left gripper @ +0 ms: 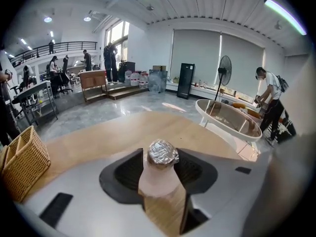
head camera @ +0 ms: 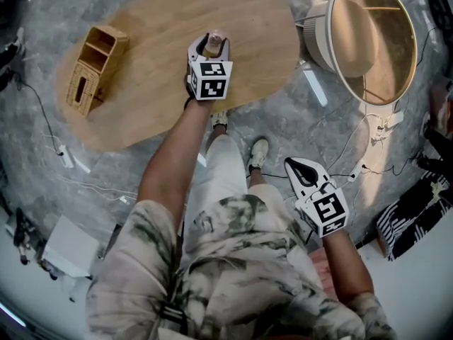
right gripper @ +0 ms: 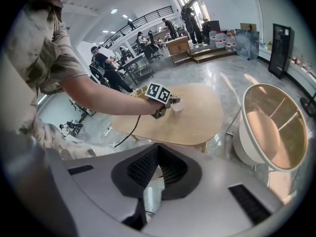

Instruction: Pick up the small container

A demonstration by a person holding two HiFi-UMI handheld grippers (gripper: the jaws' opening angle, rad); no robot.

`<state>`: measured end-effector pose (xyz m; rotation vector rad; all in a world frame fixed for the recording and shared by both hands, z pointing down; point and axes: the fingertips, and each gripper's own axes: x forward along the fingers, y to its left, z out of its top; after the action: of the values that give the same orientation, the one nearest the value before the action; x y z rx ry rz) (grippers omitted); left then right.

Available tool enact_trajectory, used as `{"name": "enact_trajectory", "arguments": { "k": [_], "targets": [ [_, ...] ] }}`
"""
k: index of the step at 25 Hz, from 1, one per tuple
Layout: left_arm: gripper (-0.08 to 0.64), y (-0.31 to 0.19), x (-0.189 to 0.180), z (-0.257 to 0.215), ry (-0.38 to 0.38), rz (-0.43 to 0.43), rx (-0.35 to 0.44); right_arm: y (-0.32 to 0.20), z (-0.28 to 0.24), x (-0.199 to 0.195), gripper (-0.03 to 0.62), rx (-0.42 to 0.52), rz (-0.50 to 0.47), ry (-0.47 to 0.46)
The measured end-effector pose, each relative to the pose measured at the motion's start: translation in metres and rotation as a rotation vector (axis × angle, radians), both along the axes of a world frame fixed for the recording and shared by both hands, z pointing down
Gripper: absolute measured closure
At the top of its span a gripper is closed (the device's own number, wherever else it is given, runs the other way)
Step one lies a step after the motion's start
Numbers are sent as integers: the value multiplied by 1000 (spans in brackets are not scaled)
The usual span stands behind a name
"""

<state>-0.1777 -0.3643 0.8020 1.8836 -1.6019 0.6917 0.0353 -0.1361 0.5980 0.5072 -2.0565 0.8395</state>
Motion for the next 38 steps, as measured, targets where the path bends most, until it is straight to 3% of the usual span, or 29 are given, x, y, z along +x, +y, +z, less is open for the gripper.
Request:
{"name": "enact_trajectory", "arguments": {
  "k": [7,22,38],
  "targets": [
    [383,-5,1,2,-40,-36,57,1,11,7,571,-15,9,3],
    [408,-1,-3,-3,-24,-18,32,3,10,5,571,-2,9,-15],
    [408,9,7,-55,-13,16,34,12,-14,18,571,23,-1,-44]
  ]
}}
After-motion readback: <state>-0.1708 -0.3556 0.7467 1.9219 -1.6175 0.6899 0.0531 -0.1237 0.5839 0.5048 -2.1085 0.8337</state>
